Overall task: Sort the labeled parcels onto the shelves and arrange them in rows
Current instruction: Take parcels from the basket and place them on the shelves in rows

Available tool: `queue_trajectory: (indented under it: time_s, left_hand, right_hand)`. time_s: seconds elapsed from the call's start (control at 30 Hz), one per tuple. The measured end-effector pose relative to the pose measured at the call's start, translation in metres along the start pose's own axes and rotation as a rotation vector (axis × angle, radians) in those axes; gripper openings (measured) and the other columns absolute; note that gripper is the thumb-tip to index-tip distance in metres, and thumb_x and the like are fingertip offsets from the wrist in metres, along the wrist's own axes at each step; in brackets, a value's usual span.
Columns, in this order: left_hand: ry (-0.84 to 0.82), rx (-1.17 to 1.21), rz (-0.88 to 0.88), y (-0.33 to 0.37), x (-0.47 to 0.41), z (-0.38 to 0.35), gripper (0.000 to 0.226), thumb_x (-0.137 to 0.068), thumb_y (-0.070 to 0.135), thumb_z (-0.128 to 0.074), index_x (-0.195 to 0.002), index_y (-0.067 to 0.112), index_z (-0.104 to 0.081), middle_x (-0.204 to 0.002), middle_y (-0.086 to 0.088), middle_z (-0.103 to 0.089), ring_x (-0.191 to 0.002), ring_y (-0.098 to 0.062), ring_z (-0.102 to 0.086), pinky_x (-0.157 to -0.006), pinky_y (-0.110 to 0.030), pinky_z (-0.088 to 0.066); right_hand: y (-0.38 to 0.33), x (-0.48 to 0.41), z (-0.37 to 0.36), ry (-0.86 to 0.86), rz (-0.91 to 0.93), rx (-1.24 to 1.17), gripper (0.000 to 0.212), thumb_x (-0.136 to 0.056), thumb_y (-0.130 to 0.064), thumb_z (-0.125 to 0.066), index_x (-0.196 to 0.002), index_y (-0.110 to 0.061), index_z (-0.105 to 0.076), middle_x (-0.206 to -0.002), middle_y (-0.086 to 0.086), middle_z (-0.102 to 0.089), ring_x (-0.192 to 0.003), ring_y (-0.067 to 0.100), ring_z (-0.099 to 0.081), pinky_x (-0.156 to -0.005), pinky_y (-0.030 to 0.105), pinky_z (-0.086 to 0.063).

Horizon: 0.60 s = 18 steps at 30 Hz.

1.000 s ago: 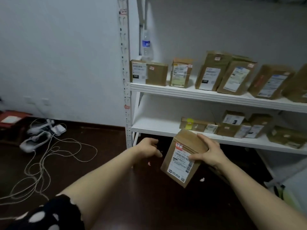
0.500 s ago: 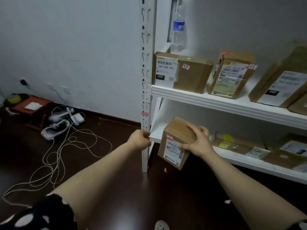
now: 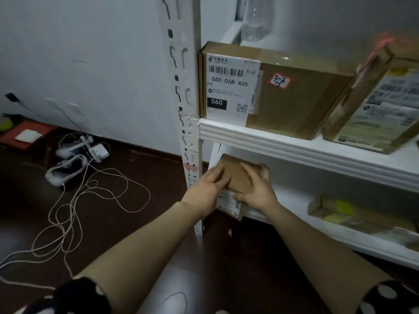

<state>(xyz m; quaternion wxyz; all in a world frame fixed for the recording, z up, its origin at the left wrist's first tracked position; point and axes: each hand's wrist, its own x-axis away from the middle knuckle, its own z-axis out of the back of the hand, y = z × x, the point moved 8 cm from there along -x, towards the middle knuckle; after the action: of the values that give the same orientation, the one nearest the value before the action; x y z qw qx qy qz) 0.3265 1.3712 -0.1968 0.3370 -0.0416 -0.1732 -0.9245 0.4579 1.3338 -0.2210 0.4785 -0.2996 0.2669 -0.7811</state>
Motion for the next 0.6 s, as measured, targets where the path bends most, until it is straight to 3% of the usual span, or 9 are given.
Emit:
queue_trajectory:
  time_s: [0.17, 0.3, 0.43, 0.6]
  left_hand:
    - [-0.025, -0.186, -0.051, -0.009, -0.017, -0.006, 0.07, -0.094, -0.001, -0.043, -0.153, 0.018, -0.01, -0.16, -0.008, -0.002, -0.147, -0.024, -0.003, -0.118, -0.03, -0.007]
    - [0.028, -0.25, -0.073, -0.006, -0.023, -0.005, 0.066, -0.096, 0.007, -0.045, -0.153, 0.019, -0.013, -0.157, -0.009, -0.01, -0.144, -0.025, -0.01, -0.112, -0.033, -0.026]
    - [0.059, -0.274, -0.051, -0.009, -0.027, -0.002, 0.06, -0.098, 0.011, -0.042, -0.152, 0.02, -0.015, -0.153, -0.008, -0.016, -0.14, -0.024, -0.018, -0.104, -0.033, -0.035]
    - [0.059, -0.273, -0.01, -0.017, -0.034, -0.004, 0.062, -0.098, 0.007, -0.04, -0.152, 0.019, -0.013, -0.153, -0.009, -0.015, -0.141, -0.026, -0.016, -0.105, -0.035, -0.036]
  right_hand:
    - [0.009, -0.012, -0.016, -0.009, 0.011, -0.014, 0.095, -0.072, -0.013, -0.08, -0.148, -0.032, -0.026, -0.154, 0.006, 0.01, -0.141, 0.02, -0.017, -0.099, 0.011, -0.022]
    - [0.018, -0.01, -0.026, -0.022, -0.004, 0.033, 0.101, -0.078, -0.01, -0.076, -0.148, -0.043, -0.012, -0.154, 0.008, 0.026, -0.145, 0.024, -0.016, -0.103, 0.02, -0.034]
    - [0.015, -0.017, -0.03, 0.004, 0.03, 0.035, 0.102, -0.081, -0.005, -0.072, -0.146, -0.049, -0.008, -0.157, 0.006, 0.007, -0.137, 0.024, -0.035, -0.104, 0.028, -0.041]
    - [0.013, -0.033, -0.032, 0.034, 0.056, -0.001, 0.1, -0.081, 0.0, -0.068, -0.148, -0.047, -0.01, -0.156, 0.004, -0.005, -0.133, 0.024, -0.04, -0.104, 0.033, -0.043]
